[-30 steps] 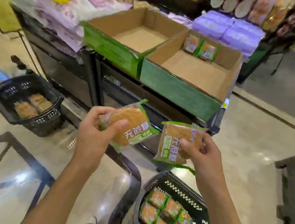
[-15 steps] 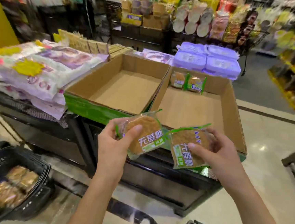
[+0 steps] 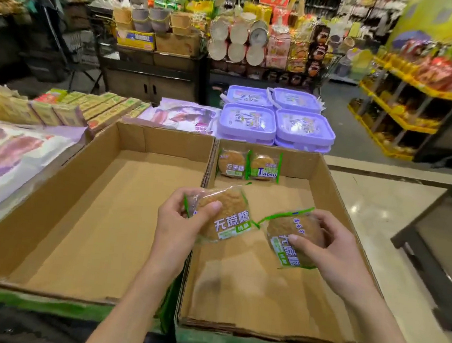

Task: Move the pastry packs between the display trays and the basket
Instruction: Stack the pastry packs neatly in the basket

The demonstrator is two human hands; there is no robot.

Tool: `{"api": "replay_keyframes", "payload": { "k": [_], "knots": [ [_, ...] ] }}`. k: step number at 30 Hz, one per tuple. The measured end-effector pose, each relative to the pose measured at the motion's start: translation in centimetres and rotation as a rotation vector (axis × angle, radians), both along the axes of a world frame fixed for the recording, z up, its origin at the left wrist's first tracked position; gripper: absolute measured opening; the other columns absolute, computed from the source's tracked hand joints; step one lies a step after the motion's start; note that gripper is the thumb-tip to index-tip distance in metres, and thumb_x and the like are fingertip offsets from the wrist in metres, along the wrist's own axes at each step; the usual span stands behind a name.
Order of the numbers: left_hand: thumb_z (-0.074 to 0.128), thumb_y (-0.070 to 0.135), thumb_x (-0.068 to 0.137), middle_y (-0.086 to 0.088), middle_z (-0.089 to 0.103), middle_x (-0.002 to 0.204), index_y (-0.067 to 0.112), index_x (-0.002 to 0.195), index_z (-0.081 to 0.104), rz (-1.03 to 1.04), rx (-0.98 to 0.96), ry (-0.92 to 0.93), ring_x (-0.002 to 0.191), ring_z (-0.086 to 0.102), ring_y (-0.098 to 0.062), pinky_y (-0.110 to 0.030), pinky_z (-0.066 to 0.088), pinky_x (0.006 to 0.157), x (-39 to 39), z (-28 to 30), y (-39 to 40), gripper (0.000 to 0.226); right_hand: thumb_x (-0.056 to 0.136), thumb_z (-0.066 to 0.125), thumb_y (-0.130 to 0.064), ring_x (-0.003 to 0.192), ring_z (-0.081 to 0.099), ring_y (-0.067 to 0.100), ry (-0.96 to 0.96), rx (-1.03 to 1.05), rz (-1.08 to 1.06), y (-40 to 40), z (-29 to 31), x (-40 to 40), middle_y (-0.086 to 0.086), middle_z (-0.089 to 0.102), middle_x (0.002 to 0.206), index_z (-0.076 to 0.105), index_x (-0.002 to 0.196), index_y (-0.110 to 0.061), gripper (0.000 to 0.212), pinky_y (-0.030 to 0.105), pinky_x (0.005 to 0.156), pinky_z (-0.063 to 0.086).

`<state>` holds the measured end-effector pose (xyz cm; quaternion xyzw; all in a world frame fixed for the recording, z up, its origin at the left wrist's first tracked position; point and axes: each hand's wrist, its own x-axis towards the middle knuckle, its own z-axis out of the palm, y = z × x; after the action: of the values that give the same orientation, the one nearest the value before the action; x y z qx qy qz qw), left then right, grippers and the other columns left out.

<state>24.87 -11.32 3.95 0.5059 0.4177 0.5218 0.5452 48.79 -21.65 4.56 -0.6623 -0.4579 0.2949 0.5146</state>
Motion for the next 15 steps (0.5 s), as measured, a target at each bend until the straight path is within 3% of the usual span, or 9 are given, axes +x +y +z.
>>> {"api": "replay_keyframes", "payload": {
  "k": [4,7,9,12,15],
  "knots": [
    [0.082,0.007,0.08,-0.003,0.076,0.089,0.013,0.1,0.069,-0.135,-0.008,0.004,0.082,0.072,-0.018,-0.03,0.06,0.071,2.1,-1.5,6.2,0.024,0.078,0.085,-0.014,0.083,0.066,0.0,-0.26,-0.111,-0.12,3.2,-0.6,1.4,-0.013,0.071,0.094,0.061,0.109,-0.035,0.045,0.015,0.071,0.051],
    [0.084,0.011,0.08,-0.009,0.075,0.091,0.012,0.1,0.068,-0.204,0.041,0.056,0.084,0.072,-0.024,-0.033,0.061,0.071,3.3,-2.3,10.2,0.026,0.077,0.085,-0.024,0.091,0.063,0.008,-0.533,-0.248,-0.128,6.2,-0.5,3.3,-0.019,0.068,0.1,0.055,0.111,-0.048,0.052,0.031,0.081,0.051],
    [0.086,0.022,0.079,-0.007,0.074,0.093,0.019,0.1,0.068,-0.214,0.105,0.121,0.087,0.071,-0.028,-0.044,0.061,0.079,3.9,-2.8,12.4,0.028,0.079,0.083,-0.028,0.09,0.06,0.015,-0.658,-0.341,-0.108,8.7,-0.5,5.2,-0.019,0.063,0.092,0.055,0.118,-0.042,0.051,0.039,0.081,0.05],
    [0.083,0.037,0.076,0.002,0.073,0.095,0.029,0.102,0.067,-0.203,0.165,0.184,0.089,0.07,-0.027,-0.053,0.058,0.083,4.6,-3.4,14.5,0.032,0.08,0.082,-0.03,0.087,0.055,0.017,-0.77,-0.417,-0.044,13.1,-0.8,8.3,-0.018,0.054,0.081,0.057,0.124,-0.03,0.051,0.039,0.078,0.047],
    [0.08,0.04,0.074,0.009,0.073,0.095,0.034,0.105,0.065,-0.166,0.183,0.258,0.089,0.071,-0.02,-0.052,0.058,0.081,5.9,-3.8,16.1,0.035,0.078,0.084,-0.026,0.095,0.059,0.022,-0.835,-0.424,0.03,18.3,-1.9,12.0,-0.007,0.064,0.096,0.058,0.126,-0.025,0.054,0.035,0.074,0.043]
  ]
}}
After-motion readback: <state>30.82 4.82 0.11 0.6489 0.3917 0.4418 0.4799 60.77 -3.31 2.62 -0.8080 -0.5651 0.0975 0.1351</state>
